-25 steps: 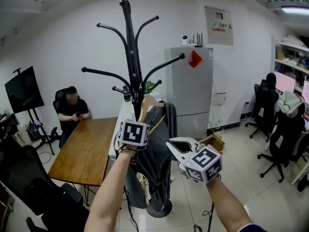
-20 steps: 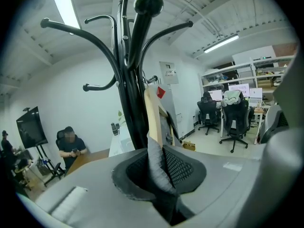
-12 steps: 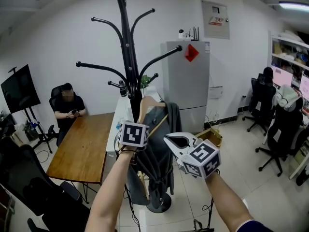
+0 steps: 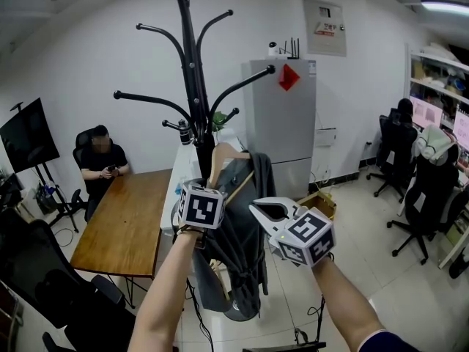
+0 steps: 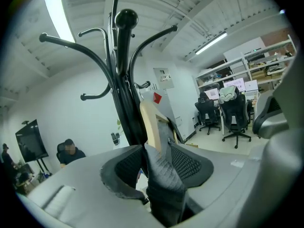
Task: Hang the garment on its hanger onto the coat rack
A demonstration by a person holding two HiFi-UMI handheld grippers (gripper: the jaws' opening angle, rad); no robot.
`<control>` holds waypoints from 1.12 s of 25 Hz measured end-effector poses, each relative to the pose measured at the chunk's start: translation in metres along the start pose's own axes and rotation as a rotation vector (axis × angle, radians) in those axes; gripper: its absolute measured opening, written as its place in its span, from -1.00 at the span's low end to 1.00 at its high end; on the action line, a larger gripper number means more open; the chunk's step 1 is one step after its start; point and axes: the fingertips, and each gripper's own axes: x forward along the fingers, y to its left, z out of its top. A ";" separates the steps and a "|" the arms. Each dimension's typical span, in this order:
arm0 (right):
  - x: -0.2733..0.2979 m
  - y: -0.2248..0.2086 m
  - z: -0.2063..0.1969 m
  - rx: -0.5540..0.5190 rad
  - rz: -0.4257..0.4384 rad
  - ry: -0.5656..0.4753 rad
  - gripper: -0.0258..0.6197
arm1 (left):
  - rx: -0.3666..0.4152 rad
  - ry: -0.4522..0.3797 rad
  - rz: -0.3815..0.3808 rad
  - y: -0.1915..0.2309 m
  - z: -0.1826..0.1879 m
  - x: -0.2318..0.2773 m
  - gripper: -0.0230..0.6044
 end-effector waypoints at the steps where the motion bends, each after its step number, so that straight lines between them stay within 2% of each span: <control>1: 0.000 0.000 -0.001 0.002 -0.001 0.002 -0.91 | 0.008 -0.009 -0.007 -0.002 0.003 -0.004 -0.23; 6: -0.004 -0.002 -0.006 0.019 -0.008 0.005 -0.91 | 0.038 -0.098 -0.008 -0.009 0.013 -0.039 -0.19; 10: -0.012 -0.005 -0.015 0.048 -0.019 0.003 -0.91 | -0.015 -0.198 -0.038 -0.021 0.011 -0.076 -0.21; 13: -0.019 -0.003 -0.022 0.076 -0.021 0.000 -0.91 | -0.095 -0.289 -0.066 -0.030 0.004 -0.100 -0.51; 15: -0.023 0.000 -0.028 0.094 -0.013 0.000 -0.91 | -0.153 -0.360 -0.065 -0.034 0.000 -0.117 -0.87; 17: -0.030 0.005 -0.033 0.113 -0.001 -0.002 -0.91 | -0.197 -0.401 -0.085 -0.044 -0.004 -0.129 -0.91; 20: -0.041 0.010 -0.040 0.143 0.010 -0.008 -0.91 | -0.213 -0.383 -0.119 -0.067 -0.020 -0.133 -0.91; 25: -0.051 0.021 -0.055 0.184 0.004 -0.002 -0.91 | -0.268 -0.265 -0.150 -0.087 -0.074 -0.119 -0.91; 28: -0.060 0.036 -0.058 0.249 -0.002 -0.031 -0.92 | -0.267 -0.221 -0.181 -0.097 -0.100 -0.118 -0.91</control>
